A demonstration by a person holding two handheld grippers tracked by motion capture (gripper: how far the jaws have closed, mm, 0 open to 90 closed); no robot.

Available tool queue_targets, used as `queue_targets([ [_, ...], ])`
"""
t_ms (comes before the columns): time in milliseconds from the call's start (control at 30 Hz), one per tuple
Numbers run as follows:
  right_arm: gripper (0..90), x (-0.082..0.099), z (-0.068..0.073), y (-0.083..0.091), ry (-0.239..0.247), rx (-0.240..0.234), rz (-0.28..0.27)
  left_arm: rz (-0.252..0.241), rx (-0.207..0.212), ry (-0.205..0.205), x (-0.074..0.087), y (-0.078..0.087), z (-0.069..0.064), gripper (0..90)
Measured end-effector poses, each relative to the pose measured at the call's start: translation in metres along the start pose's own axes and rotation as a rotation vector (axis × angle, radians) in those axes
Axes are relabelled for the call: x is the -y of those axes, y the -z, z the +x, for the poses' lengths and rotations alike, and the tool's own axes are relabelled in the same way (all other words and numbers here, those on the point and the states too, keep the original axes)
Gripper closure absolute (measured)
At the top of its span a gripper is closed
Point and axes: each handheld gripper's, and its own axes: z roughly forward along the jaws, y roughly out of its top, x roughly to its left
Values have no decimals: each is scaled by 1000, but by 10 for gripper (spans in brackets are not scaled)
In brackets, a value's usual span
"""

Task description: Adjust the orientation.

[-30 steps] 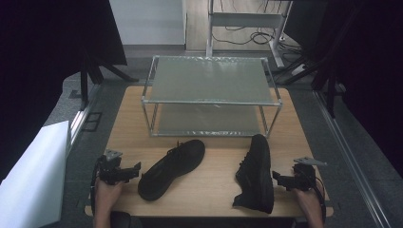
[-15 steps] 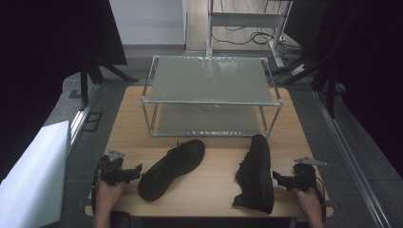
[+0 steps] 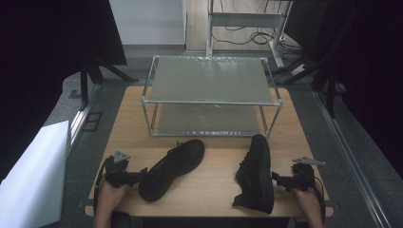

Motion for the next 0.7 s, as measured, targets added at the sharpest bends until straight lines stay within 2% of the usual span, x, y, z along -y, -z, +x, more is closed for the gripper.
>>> queue_targets([
  [133,0,0,0,0,0,-4,-1,10,-1,-50,-3,0,-13,25],
  [233,0,0,0,0,0,-9,2,19,6,-67,-4,-1,-17,28],
  [600,0,0,0,1,-2,-13,-11,36,97,-163,-8,-6,-50,28],
  [700,0,-1,0,1,-3,-12,-12,34,104,-179,-9,-7,-56,28],
])
